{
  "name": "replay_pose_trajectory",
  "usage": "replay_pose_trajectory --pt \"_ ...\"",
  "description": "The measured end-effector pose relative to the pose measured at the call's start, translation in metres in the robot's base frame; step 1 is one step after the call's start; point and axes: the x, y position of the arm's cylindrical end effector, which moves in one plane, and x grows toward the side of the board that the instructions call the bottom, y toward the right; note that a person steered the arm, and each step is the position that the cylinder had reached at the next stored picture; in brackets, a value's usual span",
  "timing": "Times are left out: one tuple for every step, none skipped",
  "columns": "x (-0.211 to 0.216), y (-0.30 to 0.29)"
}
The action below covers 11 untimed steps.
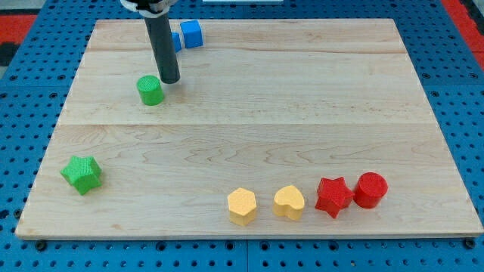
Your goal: Push the green circle into the green star
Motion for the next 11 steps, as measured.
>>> replay_pose_trajectory --pt "0.021 -0.039" --pt "0.074 -0.049" --pt "0.059 -0.044" --pt "0.063 -0.020" --pt "0.091 -0.012" --pt "0.122 -0.023" --pt "0.138 -0.027" --pt "0.140 -0.031" --pt "0.148 -0.051" --pt "0.139 -0.056" --pt "0.134 -0.056"
